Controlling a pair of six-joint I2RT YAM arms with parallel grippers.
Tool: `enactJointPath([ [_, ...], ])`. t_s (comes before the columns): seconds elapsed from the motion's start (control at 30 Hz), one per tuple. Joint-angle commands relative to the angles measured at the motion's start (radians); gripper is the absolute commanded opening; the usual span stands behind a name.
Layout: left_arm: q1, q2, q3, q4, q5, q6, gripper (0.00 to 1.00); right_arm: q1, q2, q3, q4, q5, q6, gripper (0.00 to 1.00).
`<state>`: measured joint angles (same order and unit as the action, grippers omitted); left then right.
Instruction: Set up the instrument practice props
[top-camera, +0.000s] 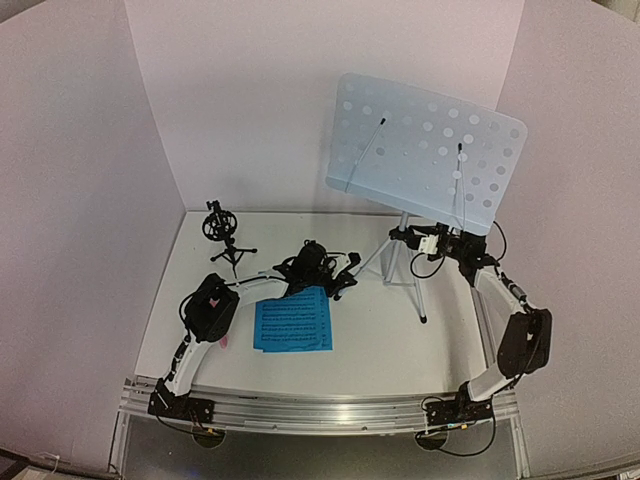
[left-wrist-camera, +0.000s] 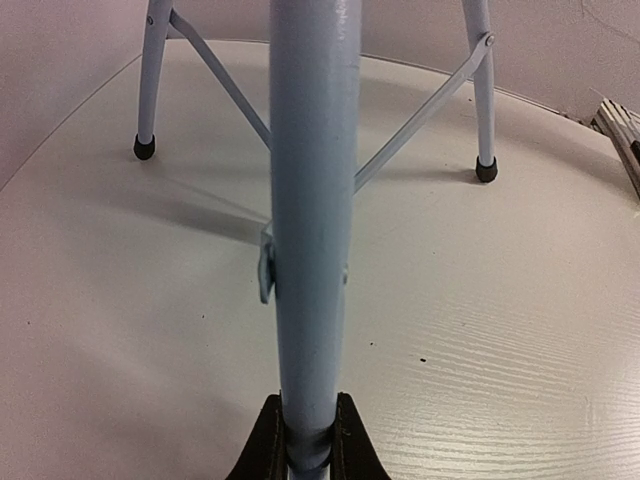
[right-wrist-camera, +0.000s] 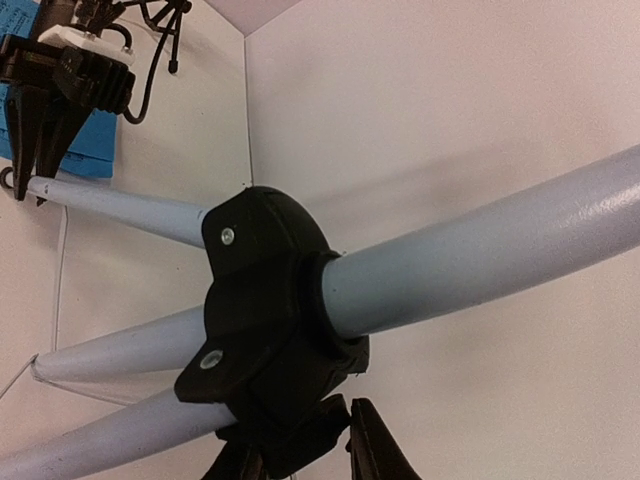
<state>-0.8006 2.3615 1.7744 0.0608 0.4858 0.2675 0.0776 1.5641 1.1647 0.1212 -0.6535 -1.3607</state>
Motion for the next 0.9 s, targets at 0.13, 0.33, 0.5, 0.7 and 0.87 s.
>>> enactJointPath([
  [0.13, 0.028, 0.021, 0.035, -0.019, -0.075, 0.005, 0.00, 0.018, 0.023, 0.054, -0.112, -0.023, -0.019, 0.06],
  [0.33, 0.031, 0.021, 0.032, -0.021, -0.071, 0.003, 0.00, 0.018, 0.011, 0.069, -0.201, -0.056, 0.051, 0.00],
  [0.5, 0.031, 0.018, 0.031, -0.017, -0.065, -0.007, 0.00, 0.018, 0.023, 0.149, -0.401, -0.129, 0.226, 0.00],
  [0.7, 0.032, 0.019, 0.037, -0.001, -0.069, -0.008, 0.00, 0.015, 0.059, 0.170, -0.496, -0.231, 0.395, 0.00],
  [0.87, 0.034, 0.016, 0.031, 0.007, -0.072, -0.005, 0.00, -0.009, 0.115, 0.197, -0.508, -0.347, 0.511, 0.00],
])
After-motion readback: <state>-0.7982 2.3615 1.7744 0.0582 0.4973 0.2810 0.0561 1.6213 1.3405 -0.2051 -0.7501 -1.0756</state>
